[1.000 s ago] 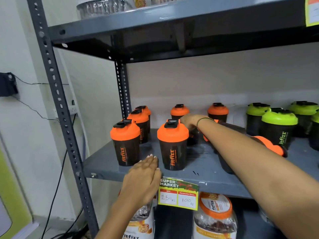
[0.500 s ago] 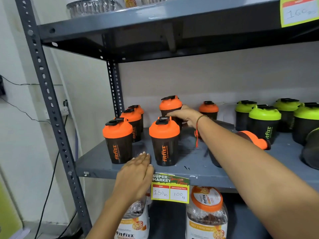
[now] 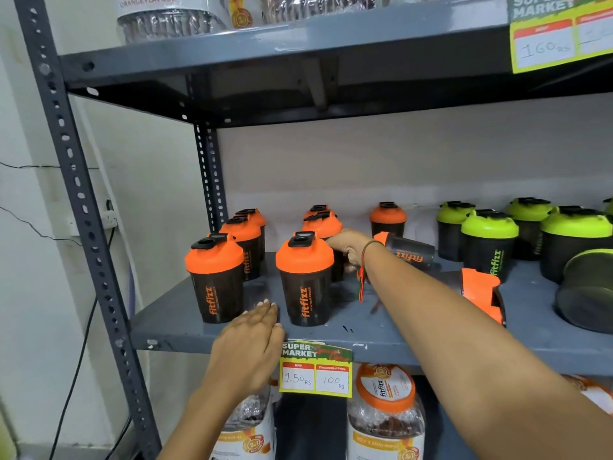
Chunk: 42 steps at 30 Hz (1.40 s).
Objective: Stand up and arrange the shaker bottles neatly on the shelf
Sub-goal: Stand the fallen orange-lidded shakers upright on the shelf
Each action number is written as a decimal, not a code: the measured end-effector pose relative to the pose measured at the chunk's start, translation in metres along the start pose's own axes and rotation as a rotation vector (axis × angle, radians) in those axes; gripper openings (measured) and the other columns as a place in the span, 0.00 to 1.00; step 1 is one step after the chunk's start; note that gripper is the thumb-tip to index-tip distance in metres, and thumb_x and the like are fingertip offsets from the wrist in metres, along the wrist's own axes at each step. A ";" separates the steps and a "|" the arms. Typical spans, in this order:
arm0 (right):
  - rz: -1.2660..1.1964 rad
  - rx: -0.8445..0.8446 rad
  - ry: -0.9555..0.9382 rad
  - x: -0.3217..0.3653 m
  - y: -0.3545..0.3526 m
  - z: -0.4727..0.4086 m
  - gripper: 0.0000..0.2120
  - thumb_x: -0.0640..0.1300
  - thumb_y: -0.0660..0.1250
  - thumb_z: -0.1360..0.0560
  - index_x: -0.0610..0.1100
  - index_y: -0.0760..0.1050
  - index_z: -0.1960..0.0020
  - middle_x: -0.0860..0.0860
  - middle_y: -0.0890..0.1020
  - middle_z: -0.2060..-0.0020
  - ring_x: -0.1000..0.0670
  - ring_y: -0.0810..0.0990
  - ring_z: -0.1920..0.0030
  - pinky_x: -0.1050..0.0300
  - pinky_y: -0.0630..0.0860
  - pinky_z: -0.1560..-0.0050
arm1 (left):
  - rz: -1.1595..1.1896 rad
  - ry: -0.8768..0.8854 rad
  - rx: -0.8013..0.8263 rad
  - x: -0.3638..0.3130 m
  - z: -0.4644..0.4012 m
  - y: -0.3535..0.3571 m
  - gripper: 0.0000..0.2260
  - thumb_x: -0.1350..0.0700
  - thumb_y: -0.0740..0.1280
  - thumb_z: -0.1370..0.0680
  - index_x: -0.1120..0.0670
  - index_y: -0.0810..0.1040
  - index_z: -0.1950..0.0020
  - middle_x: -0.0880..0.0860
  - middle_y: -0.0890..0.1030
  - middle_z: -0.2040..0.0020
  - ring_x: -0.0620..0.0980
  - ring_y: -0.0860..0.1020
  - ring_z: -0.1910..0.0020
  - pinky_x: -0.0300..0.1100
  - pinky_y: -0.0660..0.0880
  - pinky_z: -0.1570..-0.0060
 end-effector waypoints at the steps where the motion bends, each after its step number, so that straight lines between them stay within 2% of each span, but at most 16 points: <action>1: 0.028 -0.014 -0.016 0.000 -0.002 0.000 0.22 0.37 0.69 0.24 0.37 0.73 0.30 0.39 0.77 0.33 0.47 0.77 0.48 0.53 0.77 0.44 | -0.002 0.002 0.001 0.000 0.000 0.000 0.22 0.48 0.48 0.19 0.52 0.64 0.26 0.50 0.66 0.26 0.44 0.63 0.28 0.37 0.55 0.31; 6: 0.126 -0.125 0.068 0.004 -0.003 0.005 0.32 0.42 0.75 0.28 0.38 0.68 0.28 0.43 0.77 0.35 0.46 0.74 0.46 0.51 0.73 0.49 | -0.006 -0.003 0.003 0.000 0.001 -0.001 0.22 0.48 0.49 0.19 0.53 0.65 0.26 0.51 0.67 0.26 0.45 0.64 0.28 0.37 0.55 0.31; 8: 0.128 -0.162 0.111 0.009 -0.003 0.011 0.39 0.41 0.76 0.30 0.37 0.62 0.25 0.41 0.75 0.33 0.44 0.75 0.41 0.50 0.70 0.50 | -0.010 -0.008 0.000 0.000 0.000 -0.001 0.22 0.48 0.49 0.19 0.53 0.65 0.27 0.51 0.67 0.26 0.45 0.64 0.28 0.37 0.55 0.31; 10: 0.147 -0.167 0.116 0.017 -0.007 0.018 0.44 0.39 0.77 0.30 0.36 0.56 0.22 0.39 0.71 0.29 0.41 0.73 0.34 0.50 0.73 0.54 | -0.012 -0.008 0.003 -0.001 0.000 -0.001 0.22 0.48 0.49 0.19 0.53 0.65 0.27 0.51 0.67 0.26 0.45 0.64 0.28 0.36 0.55 0.31; 12: 0.183 -0.171 0.100 0.028 -0.013 0.026 0.48 0.39 0.79 0.32 0.37 0.53 0.22 0.40 0.67 0.27 0.39 0.70 0.32 0.41 0.76 0.46 | -0.012 -0.008 0.013 -0.001 0.000 -0.001 0.22 0.48 0.49 0.19 0.53 0.65 0.26 0.51 0.67 0.26 0.45 0.64 0.28 0.37 0.55 0.31; 14: 0.202 -0.150 0.058 0.041 -0.023 0.031 0.52 0.40 0.81 0.36 0.40 0.53 0.23 0.41 0.65 0.28 0.42 0.68 0.36 0.35 0.69 0.35 | -0.007 -0.012 0.024 -0.002 0.000 -0.001 0.22 0.48 0.49 0.19 0.54 0.64 0.26 0.51 0.66 0.26 0.45 0.64 0.28 0.39 0.56 0.30; 17: 0.189 -0.129 -0.027 0.062 -0.044 0.042 0.54 0.45 0.82 0.35 0.42 0.51 0.21 0.43 0.64 0.28 0.46 0.66 0.36 0.45 0.69 0.38 | -0.002 -0.026 0.018 -0.003 0.001 -0.001 0.22 0.48 0.49 0.19 0.54 0.64 0.26 0.52 0.67 0.26 0.46 0.64 0.28 0.41 0.58 0.30; 20: 0.288 -0.182 -0.142 0.077 -0.076 0.050 0.49 0.50 0.79 0.33 0.42 0.56 0.21 0.44 0.64 0.24 0.46 0.69 0.31 0.52 0.71 0.39 | -0.007 -0.027 0.017 -0.003 0.001 -0.001 0.22 0.49 0.50 0.19 0.54 0.65 0.27 0.52 0.67 0.26 0.46 0.65 0.28 0.41 0.58 0.30; 22: 0.529 -0.169 -0.169 0.078 -0.096 0.050 0.42 0.52 0.78 0.31 0.43 0.63 0.24 0.43 0.68 0.27 0.48 0.75 0.38 0.55 0.73 0.39 | -0.008 -0.029 0.015 -0.003 0.002 0.000 0.22 0.49 0.50 0.19 0.54 0.65 0.27 0.52 0.67 0.26 0.46 0.65 0.28 0.41 0.58 0.30; 24: 0.846 -0.137 -0.141 0.073 -0.111 0.048 0.38 0.54 0.77 0.31 0.44 0.67 0.26 0.44 0.71 0.28 0.46 0.74 0.34 0.52 0.70 0.32 | -0.006 -0.035 0.008 -0.003 0.001 0.001 0.22 0.49 0.50 0.19 0.54 0.65 0.26 0.52 0.67 0.26 0.46 0.65 0.28 0.41 0.58 0.30; 26: 1.161 -0.125 -0.095 0.066 -0.121 0.045 0.39 0.57 0.75 0.30 0.43 0.67 0.26 0.44 0.72 0.29 0.43 0.72 0.31 0.52 0.69 0.30 | -0.015 -0.033 0.005 -0.002 0.000 0.002 0.22 0.48 0.49 0.19 0.53 0.64 0.26 0.51 0.67 0.26 0.45 0.64 0.28 0.40 0.56 0.30; 28: 1.310 -0.065 -0.027 0.058 -0.125 0.041 0.43 0.58 0.75 0.30 0.43 0.62 0.23 0.44 0.70 0.26 0.43 0.70 0.29 0.53 0.67 0.30 | -0.022 -0.028 0.009 -0.001 0.000 0.002 0.24 0.47 0.47 0.20 0.53 0.64 0.26 0.51 0.67 0.26 0.45 0.64 0.28 0.39 0.55 0.30; 31: 1.391 0.065 0.110 0.046 -0.128 0.035 0.50 0.61 0.76 0.33 0.43 0.58 0.21 0.46 0.65 0.23 0.44 0.66 0.25 0.50 0.64 0.26 | -0.015 -0.036 0.007 -0.001 0.000 0.002 0.28 0.44 0.44 0.23 0.52 0.64 0.26 0.50 0.67 0.27 0.44 0.64 0.28 0.37 0.54 0.31; 34: 1.438 0.096 0.185 0.036 -0.126 0.027 0.49 0.62 0.78 0.36 0.45 0.60 0.23 0.48 0.70 0.28 0.45 0.70 0.30 0.49 0.69 0.31 | -0.014 -0.037 0.005 -0.001 0.000 0.001 0.28 0.44 0.44 0.23 0.51 0.64 0.26 0.49 0.66 0.26 0.43 0.64 0.28 0.35 0.52 0.32; 38: 1.428 0.089 0.136 0.027 -0.124 0.023 0.42 0.59 0.80 0.37 0.47 0.68 0.29 0.51 0.76 0.39 0.47 0.75 0.39 0.55 0.72 0.44 | 0.001 -0.042 0.009 -0.002 0.000 0.000 0.29 0.43 0.43 0.23 0.51 0.64 0.26 0.49 0.66 0.26 0.43 0.63 0.28 0.35 0.52 0.32; 42: 1.432 0.051 0.072 0.031 -0.126 0.026 0.39 0.59 0.80 0.39 0.48 0.70 0.34 0.50 0.78 0.40 0.48 0.76 0.44 0.56 0.74 0.47 | 0.013 -0.042 0.009 -0.004 0.000 -0.002 0.28 0.44 0.44 0.24 0.51 0.64 0.26 0.49 0.66 0.26 0.43 0.64 0.28 0.36 0.54 0.31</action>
Point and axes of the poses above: each hand's wrist, its own z-axis away from the middle knuckle, its own y-axis out of the palm, x = y × z, the point moved 3 cm from there along -z, towards the middle knuckle
